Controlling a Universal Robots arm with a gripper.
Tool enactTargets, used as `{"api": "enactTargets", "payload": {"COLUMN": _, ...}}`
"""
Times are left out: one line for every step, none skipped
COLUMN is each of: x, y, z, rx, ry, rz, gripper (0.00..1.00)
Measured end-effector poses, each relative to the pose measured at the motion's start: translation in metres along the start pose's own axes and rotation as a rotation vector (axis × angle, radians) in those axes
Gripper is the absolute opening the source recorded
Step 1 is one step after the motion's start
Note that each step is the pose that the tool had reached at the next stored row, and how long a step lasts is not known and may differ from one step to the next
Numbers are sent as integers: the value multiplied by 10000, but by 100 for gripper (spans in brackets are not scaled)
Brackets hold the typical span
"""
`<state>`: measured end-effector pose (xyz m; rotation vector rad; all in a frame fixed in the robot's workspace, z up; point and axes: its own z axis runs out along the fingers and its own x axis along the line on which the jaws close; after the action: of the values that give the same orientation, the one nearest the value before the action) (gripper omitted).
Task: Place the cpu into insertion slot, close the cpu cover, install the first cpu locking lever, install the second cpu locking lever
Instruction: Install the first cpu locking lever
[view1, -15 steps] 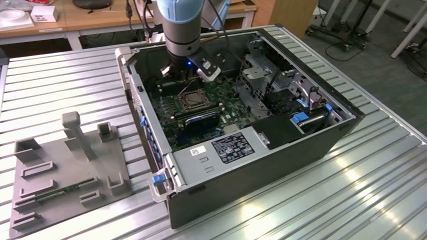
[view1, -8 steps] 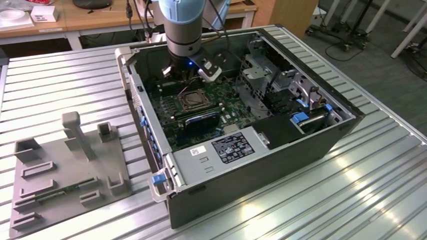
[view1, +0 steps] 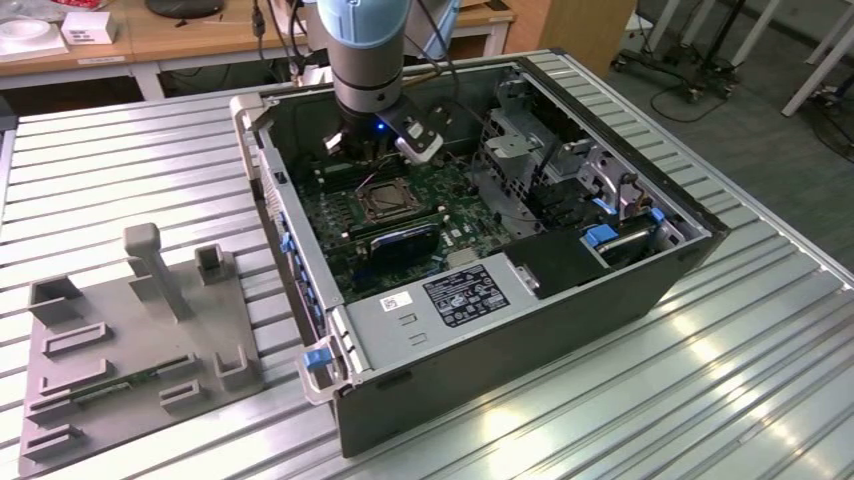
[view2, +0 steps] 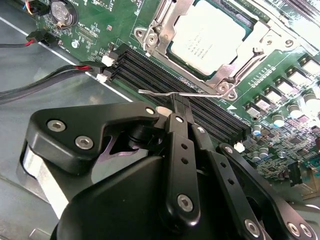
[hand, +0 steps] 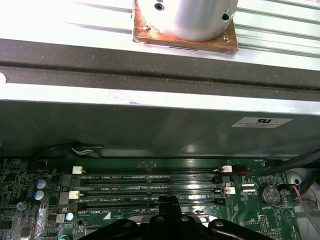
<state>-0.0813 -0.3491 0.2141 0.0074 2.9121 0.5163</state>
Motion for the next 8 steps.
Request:
{"api": "enactTargets", "payload": {"x": 0, "y": 0, "z": 0, "rx": 0, "ry": 0, "rz": 0, "gripper": 11}}
{"api": "enactTargets", "payload": {"x": 0, "y": 0, "z": 0, "rx": -1, "ry": 0, "rz": 0, "gripper": 11}}
{"api": "enactTargets", "payload": {"x": 0, "y": 0, "z": 0, "rx": 0, "ry": 0, "rz": 0, "gripper": 11}}
{"api": "enactTargets", "payload": {"x": 0, "y": 0, "z": 1, "rx": 0, "ry": 0, "rz": 0, "gripper": 11}}
{"api": "enactTargets", "payload": {"x": 0, "y": 0, "z": 1, "rx": -1, "ry": 0, "rz": 0, "gripper": 11}}
{"api": "enactTargets", "payload": {"x": 0, "y": 0, "z": 3, "rx": -1, "ry": -1, "rz": 0, "gripper": 11}}
{"api": "enactTargets", "payload": {"x": -1, "y": -1, "z": 4, "rx": -1, "ry": -1, "rz": 1, "gripper": 11}}
{"api": "enactTargets", "payload": {"x": -2, "y": -2, "z": 7, "rx": -2, "ry": -2, "rz": 0, "gripper": 11}}
